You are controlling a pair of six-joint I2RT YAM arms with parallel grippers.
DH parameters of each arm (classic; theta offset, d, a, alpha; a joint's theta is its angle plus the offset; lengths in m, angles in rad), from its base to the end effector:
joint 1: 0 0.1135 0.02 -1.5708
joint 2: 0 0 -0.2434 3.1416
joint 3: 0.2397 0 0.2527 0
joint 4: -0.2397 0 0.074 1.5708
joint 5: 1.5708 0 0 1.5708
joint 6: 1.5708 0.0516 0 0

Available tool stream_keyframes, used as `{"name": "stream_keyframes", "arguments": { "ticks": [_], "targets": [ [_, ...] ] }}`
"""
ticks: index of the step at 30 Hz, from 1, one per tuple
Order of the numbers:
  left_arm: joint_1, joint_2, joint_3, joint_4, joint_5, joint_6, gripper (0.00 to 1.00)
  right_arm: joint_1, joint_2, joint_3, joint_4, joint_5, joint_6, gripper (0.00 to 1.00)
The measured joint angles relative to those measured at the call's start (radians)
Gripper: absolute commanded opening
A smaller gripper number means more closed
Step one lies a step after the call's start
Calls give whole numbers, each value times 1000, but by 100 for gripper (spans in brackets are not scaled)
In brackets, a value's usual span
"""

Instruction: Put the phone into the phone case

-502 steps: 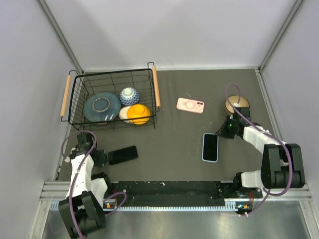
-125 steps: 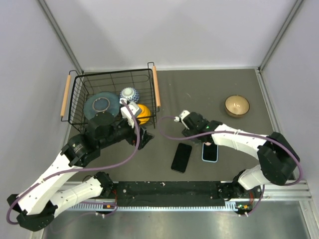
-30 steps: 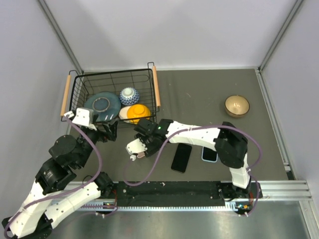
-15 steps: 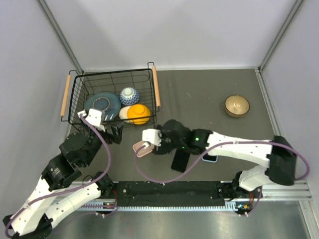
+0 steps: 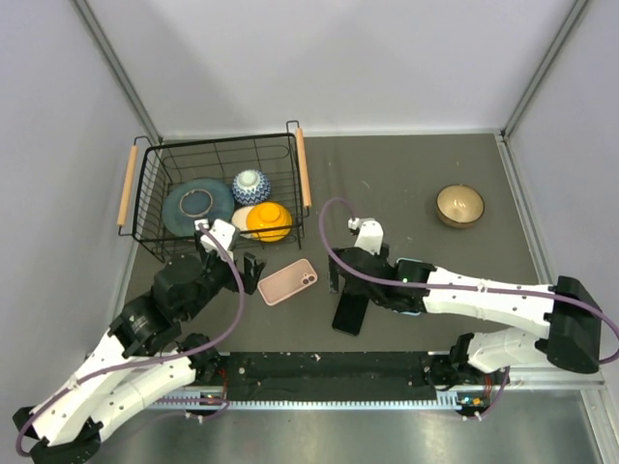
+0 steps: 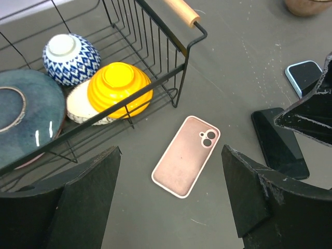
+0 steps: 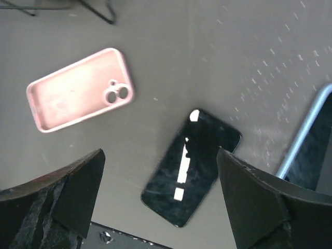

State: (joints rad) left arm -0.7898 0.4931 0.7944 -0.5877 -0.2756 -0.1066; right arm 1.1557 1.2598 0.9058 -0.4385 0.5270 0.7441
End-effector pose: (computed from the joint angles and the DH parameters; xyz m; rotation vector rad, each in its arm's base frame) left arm 0.1091 -0.0901 0.3239 0.4395 1.8096 -0.3689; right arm 0.1366 0.2456 0.2319 -0.2162 2.2537 0.3974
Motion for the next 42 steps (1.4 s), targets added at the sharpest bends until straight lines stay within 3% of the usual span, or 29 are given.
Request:
{"name": "stream_keyframes", "arguments": {
  "ticks": [7, 13, 17, 26, 34, 42],
  "targets": [
    [0, 1, -71, 29, 27, -49, 86, 0, 117, 27, -209, 98, 397, 92],
    [0, 14, -116, 66, 51, -84, 86, 0, 425, 317, -587, 119, 753, 94],
    [0, 27, -117, 69, 51, -91, 86, 0, 532, 411, -710, 114, 870, 94],
    [0, -20, -143, 81, 42, -105, 86, 0, 540, 360, -761, 103, 932, 97],
    [0, -15, -143, 90, 40, -105, 86, 1, 469, 201, -575, 67, 835, 99],
    [0, 5, -144, 97, 41, -105, 86, 1, 449, 181, -464, 52, 793, 99]
  ]
}}
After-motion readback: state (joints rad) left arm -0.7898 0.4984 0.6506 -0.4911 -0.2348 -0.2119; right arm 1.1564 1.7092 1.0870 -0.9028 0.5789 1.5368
